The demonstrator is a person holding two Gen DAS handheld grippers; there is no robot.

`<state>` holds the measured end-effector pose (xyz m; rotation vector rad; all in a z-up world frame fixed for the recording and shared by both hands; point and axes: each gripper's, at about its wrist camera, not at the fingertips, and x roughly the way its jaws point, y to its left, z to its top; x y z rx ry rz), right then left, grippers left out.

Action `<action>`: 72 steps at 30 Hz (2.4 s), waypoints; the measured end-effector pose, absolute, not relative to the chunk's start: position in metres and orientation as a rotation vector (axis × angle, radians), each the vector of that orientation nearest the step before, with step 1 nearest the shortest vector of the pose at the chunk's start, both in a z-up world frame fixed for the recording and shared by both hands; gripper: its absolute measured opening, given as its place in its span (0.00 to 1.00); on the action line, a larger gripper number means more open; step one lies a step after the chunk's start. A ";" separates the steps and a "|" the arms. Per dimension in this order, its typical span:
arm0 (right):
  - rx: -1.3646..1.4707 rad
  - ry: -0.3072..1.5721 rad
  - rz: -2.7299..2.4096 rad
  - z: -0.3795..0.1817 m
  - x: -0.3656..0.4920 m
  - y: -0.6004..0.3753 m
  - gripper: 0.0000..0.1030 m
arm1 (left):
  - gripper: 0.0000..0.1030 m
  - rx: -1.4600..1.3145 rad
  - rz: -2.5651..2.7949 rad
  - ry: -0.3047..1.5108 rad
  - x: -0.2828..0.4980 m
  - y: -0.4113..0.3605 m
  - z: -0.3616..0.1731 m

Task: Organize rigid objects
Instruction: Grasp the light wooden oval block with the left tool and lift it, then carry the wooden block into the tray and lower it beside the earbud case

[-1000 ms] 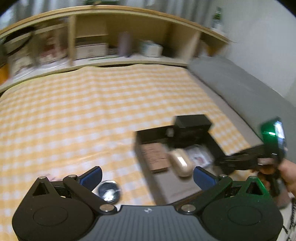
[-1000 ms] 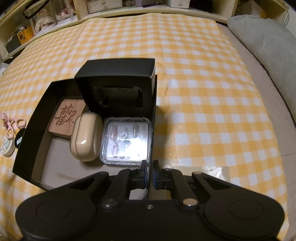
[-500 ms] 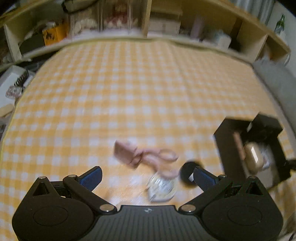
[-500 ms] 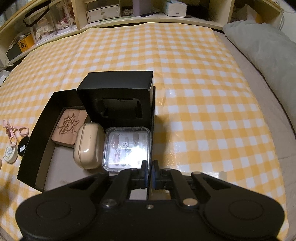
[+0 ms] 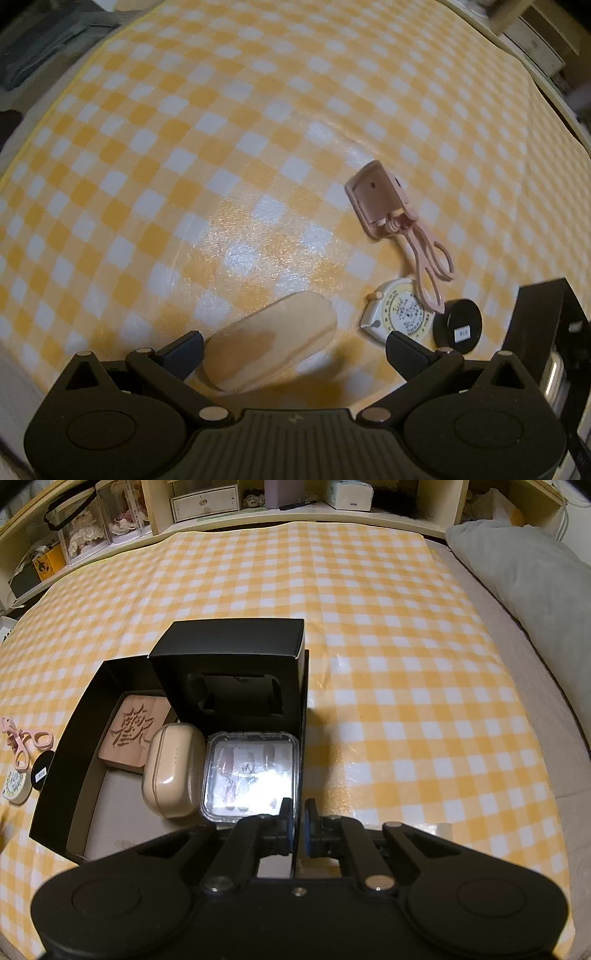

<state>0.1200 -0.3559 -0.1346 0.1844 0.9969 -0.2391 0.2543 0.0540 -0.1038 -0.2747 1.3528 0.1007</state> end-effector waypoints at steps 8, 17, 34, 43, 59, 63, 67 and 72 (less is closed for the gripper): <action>0.179 1.004 -0.238 -0.136 0.120 -0.357 0.06 | 1.00 -0.242 0.297 1.267 0.236 0.037 -0.107; 0.164 1.014 -0.237 -0.138 0.121 -0.356 0.06 | 1.00 -0.605 0.365 1.282 0.233 0.071 -0.118; 0.140 1.039 -0.227 -0.145 0.129 -0.356 0.06 | 0.94 -0.089 0.205 1.255 0.247 0.026 -0.114; 0.155 1.032 -0.229 -0.146 0.129 -0.356 0.06 | 0.86 -0.181 0.247 1.268 0.252 0.039 -0.117; 0.177 1.015 -0.232 -0.138 0.122 -0.357 0.06 | 0.86 -0.185 0.078 1.084 0.243 0.019 -0.061; 0.180 1.009 -0.228 -0.135 0.120 -0.357 0.05 | 0.86 -0.150 -0.081 1.070 0.235 -0.014 -0.051; 0.201 0.998 -0.229 -0.131 0.116 -0.357 0.05 | 0.86 -0.129 -0.241 1.080 0.225 -0.051 -0.049; 0.225 0.994 -0.233 -0.129 0.115 -0.358 0.05 | 0.86 -0.105 -0.397 1.106 0.213 -0.101 -0.049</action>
